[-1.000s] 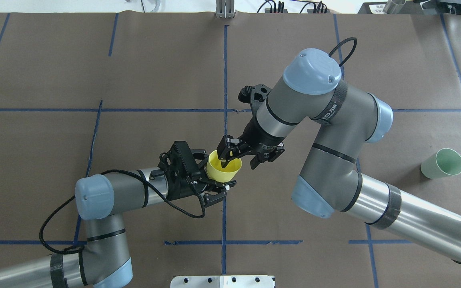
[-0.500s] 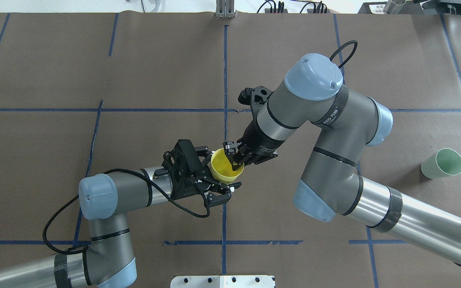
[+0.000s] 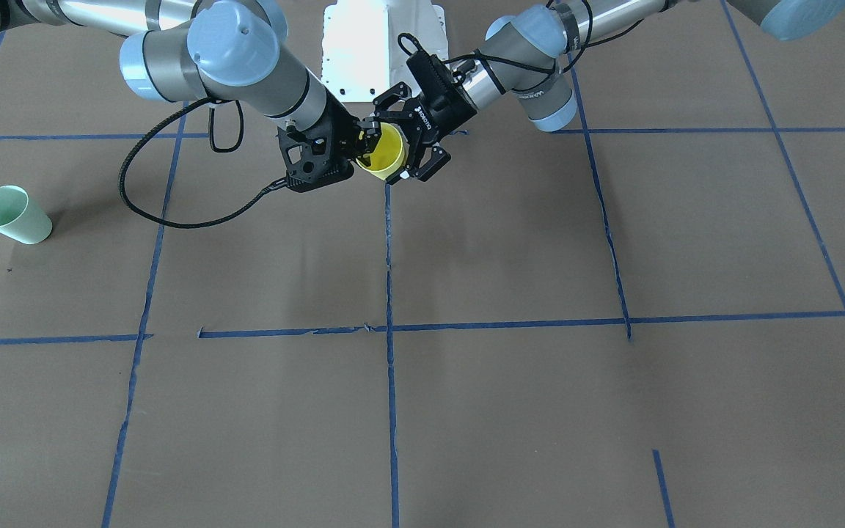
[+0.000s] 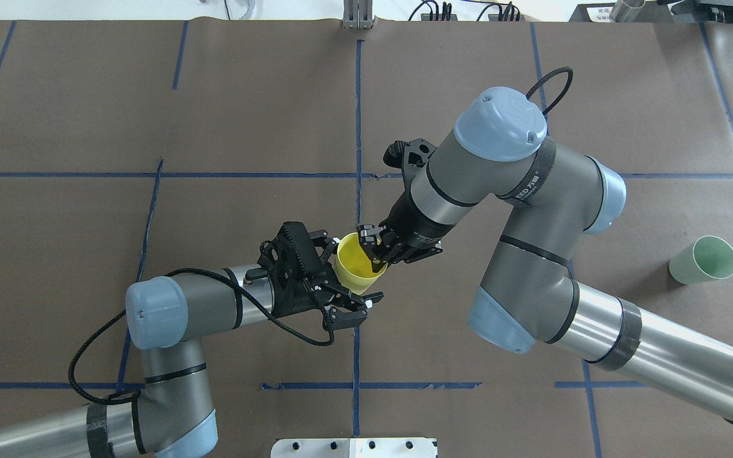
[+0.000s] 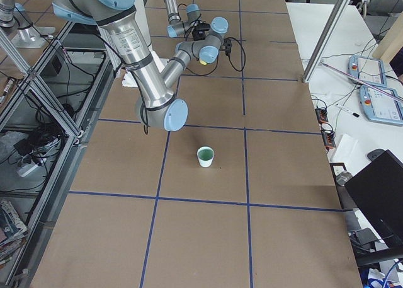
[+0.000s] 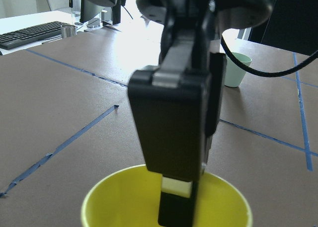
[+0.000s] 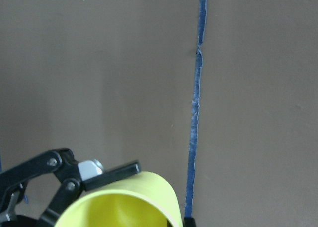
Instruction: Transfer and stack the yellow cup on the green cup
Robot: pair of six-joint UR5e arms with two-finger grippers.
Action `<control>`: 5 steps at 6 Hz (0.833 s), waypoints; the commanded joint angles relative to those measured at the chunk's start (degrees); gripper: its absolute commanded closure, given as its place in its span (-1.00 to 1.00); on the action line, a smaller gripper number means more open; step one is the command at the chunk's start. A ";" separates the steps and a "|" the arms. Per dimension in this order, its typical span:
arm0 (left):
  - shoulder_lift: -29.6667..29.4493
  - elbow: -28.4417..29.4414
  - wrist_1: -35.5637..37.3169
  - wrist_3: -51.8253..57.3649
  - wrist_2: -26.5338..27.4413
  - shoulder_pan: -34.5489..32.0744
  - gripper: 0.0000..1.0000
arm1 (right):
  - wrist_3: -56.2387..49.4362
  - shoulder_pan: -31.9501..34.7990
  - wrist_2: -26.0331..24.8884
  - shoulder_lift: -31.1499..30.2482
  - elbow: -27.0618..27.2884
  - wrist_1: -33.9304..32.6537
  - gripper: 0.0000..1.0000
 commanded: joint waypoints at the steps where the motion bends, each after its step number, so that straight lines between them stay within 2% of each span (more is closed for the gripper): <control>1: -0.09 -0.08 -0.06 -0.09 -0.07 -0.08 -1.00 | 5.10 0.98 -1.32 -1.33 1.47 0.09 1.00; 2: -0.18 -0.08 -0.06 -0.09 -0.07 -0.08 -1.00 | 6.36 2.47 -5.16 -4.57 3.05 0.01 1.00; 3: -0.18 -0.08 -0.06 -0.17 -0.07 -0.08 -1.00 | 6.29 5.18 -6.76 -8.69 4.37 0.01 1.00; 5: -0.18 -0.08 0.03 -5.23 0.02 0.01 -1.00 | 8.48 15.26 -7.74 -18.96 9.21 -0.26 1.00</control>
